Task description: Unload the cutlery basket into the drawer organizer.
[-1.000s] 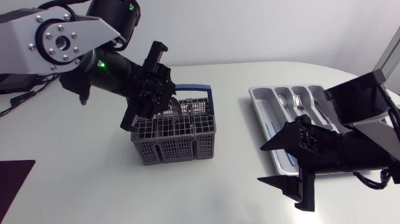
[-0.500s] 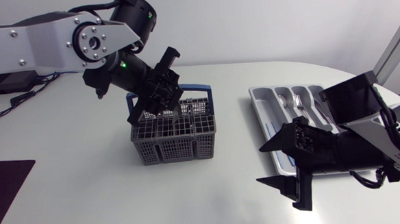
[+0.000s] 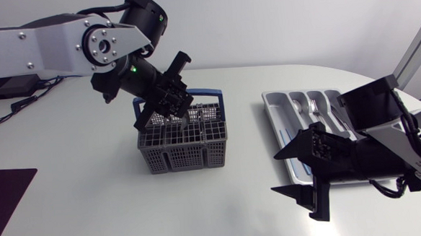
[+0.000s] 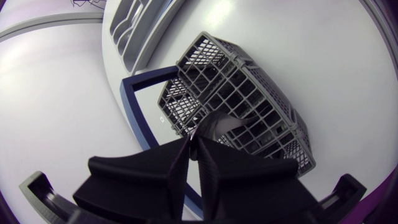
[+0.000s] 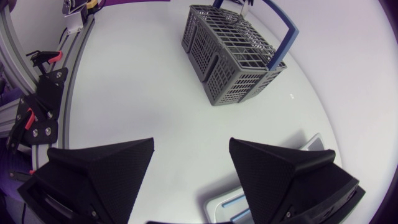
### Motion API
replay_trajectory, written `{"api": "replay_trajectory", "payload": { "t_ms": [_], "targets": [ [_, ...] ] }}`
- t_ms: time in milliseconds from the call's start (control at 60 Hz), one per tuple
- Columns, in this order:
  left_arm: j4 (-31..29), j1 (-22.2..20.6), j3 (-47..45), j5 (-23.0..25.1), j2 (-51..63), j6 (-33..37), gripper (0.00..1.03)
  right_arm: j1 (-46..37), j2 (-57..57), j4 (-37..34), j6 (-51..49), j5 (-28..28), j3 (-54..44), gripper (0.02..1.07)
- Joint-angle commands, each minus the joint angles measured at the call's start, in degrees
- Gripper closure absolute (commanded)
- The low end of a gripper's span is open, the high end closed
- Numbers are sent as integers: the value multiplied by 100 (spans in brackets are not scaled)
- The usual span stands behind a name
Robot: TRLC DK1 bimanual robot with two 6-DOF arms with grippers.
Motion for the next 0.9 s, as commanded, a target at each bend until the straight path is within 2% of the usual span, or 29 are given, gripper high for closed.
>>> {"api": "replay_trajectory", "payload": {
  "t_ms": [0,883],
  "targets": [
    [-62,-42,61,-51,124,231,100,-23,26,40,-44,-9,-185,20],
    [-53,-7,-97,46,-720,-129,100,241,-282,-189,237,-1,-27,20]
  ]
}}
